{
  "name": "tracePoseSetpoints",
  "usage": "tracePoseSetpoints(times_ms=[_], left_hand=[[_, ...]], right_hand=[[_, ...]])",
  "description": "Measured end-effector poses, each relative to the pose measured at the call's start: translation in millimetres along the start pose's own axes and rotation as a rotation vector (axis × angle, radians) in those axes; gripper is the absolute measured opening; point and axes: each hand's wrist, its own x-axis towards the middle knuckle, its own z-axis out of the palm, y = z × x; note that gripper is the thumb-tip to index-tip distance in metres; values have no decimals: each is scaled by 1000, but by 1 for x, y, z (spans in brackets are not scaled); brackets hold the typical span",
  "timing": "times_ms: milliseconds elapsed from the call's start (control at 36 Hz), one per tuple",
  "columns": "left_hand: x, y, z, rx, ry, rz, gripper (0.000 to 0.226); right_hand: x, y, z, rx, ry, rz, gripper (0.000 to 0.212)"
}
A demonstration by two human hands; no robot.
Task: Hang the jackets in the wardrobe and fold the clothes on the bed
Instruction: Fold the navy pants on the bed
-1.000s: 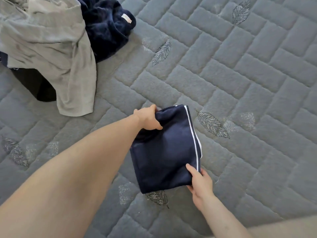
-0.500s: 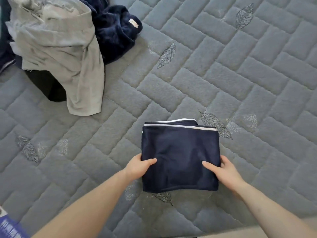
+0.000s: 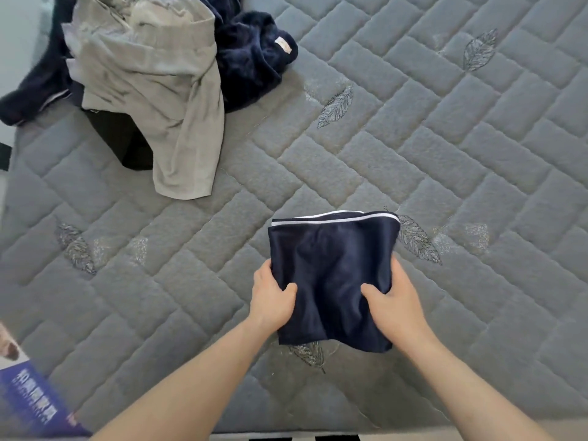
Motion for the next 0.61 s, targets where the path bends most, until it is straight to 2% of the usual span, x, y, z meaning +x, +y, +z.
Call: tracePoseSetpoints(times_ms=[83,111,194,306,389,528,611], left_hand=[[-5,0,-7,-11,91,72,68],[-6,-1,-9,-43,98,91,65],[-5,-9,-18,-151,56,111,46],[1,-16,-31,-294,-71,36,34],[6,-17,-43,-417,-89,-69,29],[11,-18,-55,-582,-30,-223,27],[16,-13,-58,-601,29,-193,25]], right_hand=[[-9,-17,24,-37,-67,-83,67],[-10,-22,32,-47,-95,-118,77],[-11,-33,57,-123,-174,-166,91],[-8,-39,84,-208,-232,-163,94],[-8,-36,103,-259,-268,-177,88],[-4,-35,130,-364,-378,-197,83],[2,-34,138,-409,-444,-164,84]])
